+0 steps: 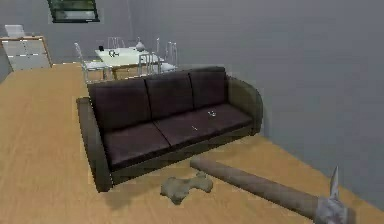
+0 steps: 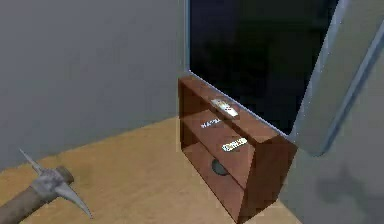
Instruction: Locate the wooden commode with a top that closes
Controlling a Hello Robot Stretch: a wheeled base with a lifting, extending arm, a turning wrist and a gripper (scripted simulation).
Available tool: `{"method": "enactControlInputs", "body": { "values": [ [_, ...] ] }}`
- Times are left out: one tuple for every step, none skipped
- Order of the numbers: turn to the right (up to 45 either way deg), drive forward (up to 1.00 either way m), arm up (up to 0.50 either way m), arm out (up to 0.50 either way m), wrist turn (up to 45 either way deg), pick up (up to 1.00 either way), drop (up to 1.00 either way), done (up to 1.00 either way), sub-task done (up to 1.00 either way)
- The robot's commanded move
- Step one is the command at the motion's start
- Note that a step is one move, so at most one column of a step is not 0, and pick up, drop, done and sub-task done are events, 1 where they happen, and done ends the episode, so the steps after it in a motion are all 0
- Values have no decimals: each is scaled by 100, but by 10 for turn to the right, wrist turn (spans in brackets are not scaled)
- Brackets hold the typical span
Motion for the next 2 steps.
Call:
{"method": "enactControlInputs", "body": {
  "values": [
    [-450,0,0,0,0,0,0,0,0],
    [-30,0,0,0,0,0,0,0,0]
  ]
}}
